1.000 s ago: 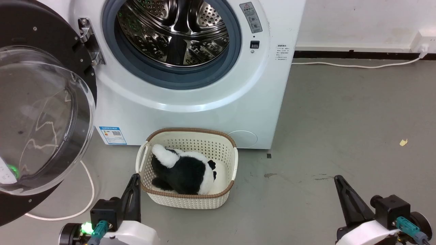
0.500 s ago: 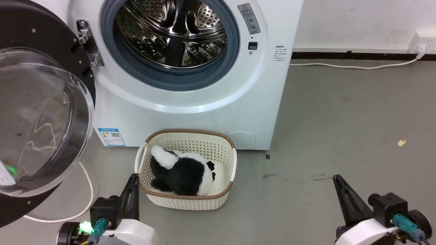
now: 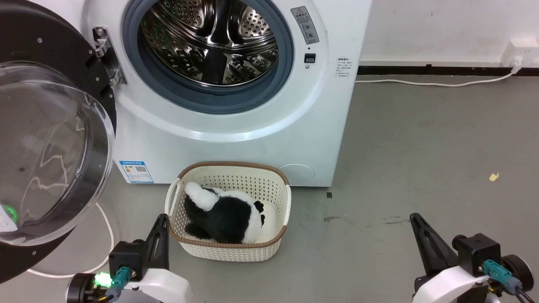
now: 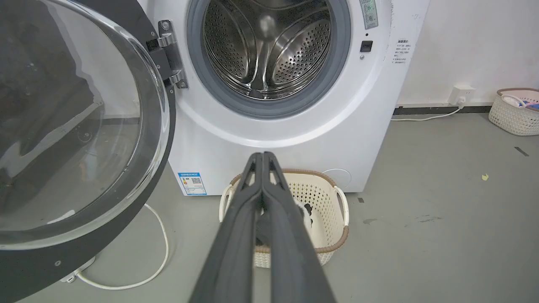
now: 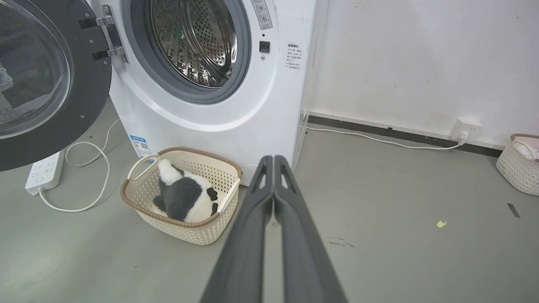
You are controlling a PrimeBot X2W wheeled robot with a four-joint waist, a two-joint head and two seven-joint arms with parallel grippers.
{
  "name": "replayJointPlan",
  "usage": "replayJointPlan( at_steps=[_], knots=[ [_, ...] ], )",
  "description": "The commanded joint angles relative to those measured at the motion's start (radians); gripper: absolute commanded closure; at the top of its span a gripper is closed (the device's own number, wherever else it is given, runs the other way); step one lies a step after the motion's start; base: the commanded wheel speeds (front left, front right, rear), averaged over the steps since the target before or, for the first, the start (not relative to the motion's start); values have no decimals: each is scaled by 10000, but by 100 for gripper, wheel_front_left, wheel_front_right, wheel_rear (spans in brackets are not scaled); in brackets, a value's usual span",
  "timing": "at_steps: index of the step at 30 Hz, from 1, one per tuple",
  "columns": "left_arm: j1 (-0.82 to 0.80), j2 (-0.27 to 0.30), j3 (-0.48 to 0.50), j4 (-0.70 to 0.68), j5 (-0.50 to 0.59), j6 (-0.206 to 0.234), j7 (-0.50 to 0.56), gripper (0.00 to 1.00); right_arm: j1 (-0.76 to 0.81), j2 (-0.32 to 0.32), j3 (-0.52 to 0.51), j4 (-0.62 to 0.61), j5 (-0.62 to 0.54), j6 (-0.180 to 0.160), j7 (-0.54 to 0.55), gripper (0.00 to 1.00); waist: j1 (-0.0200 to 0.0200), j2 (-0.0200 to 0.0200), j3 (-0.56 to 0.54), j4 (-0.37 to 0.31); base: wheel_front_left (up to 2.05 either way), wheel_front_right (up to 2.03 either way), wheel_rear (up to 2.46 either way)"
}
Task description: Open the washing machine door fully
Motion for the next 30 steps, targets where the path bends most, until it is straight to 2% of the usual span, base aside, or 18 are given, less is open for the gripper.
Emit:
replayJointPlan(
  at_steps=[1,30],
  knots=[
    [-143,-71,51,-57,108,-48,71,100,-114,44,16,-95,-73,7,43,100,0,0,-5,-6,0,0,0],
    [-158,-143,189,-137,269,-145,264,100,-140,47,39,-193,-166,8,233,100,0,0,-39,-44,0,0,0]
  ],
)
